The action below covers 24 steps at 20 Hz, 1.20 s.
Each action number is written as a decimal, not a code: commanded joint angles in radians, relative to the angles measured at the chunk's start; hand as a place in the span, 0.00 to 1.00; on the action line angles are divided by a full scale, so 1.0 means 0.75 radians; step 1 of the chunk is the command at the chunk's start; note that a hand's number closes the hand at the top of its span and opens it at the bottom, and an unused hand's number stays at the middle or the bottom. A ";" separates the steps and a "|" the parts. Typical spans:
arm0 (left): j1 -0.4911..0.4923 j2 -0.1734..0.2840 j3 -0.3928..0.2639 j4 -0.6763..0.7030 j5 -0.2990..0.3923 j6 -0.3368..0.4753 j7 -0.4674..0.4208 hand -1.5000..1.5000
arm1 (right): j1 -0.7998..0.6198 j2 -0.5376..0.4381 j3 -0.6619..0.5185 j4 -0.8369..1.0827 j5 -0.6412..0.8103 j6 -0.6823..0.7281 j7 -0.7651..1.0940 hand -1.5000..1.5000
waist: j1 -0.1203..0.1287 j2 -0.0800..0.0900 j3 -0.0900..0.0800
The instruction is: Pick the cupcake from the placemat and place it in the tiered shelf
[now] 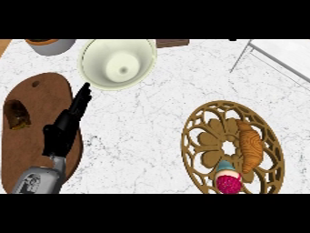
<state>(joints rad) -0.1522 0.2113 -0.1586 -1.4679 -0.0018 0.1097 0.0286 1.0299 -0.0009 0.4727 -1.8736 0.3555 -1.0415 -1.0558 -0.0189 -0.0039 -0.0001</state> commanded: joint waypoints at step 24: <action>-0.047 -0.078 0.062 0.117 -0.067 -0.071 -0.069 0.50 | -0.306 0.001 0.076 0.177 0.363 -0.371 0.479 0.00 | 0.027 0.012 -0.002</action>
<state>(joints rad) -0.1711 0.1639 -0.1229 -1.4311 -0.0510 0.0724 0.0086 0.8111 -0.0018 0.5328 -1.7160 0.5324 -1.2988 -0.7957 -0.0002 0.0024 -0.0005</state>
